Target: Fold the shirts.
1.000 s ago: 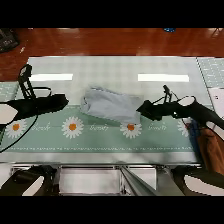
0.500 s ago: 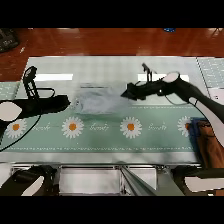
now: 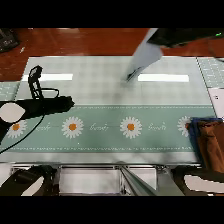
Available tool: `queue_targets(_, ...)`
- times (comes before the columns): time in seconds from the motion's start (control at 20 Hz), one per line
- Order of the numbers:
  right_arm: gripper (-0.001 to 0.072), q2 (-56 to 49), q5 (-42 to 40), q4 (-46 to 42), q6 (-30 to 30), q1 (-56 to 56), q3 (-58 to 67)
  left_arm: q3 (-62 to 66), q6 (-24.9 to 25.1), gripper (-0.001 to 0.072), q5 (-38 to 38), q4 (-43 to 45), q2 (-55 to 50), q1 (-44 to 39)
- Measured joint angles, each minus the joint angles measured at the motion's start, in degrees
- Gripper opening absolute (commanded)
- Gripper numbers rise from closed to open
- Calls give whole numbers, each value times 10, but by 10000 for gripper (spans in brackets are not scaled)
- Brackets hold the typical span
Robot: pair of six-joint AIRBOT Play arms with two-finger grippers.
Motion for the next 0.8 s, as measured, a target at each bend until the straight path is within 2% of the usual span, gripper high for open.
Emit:
queue_targets(0.3,19,97,151,-58,78,-206,34,0,9,17,53,-1,0,-7)
queue_targets(0.5,19,152,248,-90,99,-358,16,0,17,17,86,-1,0,-8)
queue_targets(0.6,20,191,273,-102,98,-435,-27,0,22,17,104,-1,0,-8)
queue_targets(0.8,20,290,298,-150,67,-592,-195,0,26,17,143,-2,-5,-8)
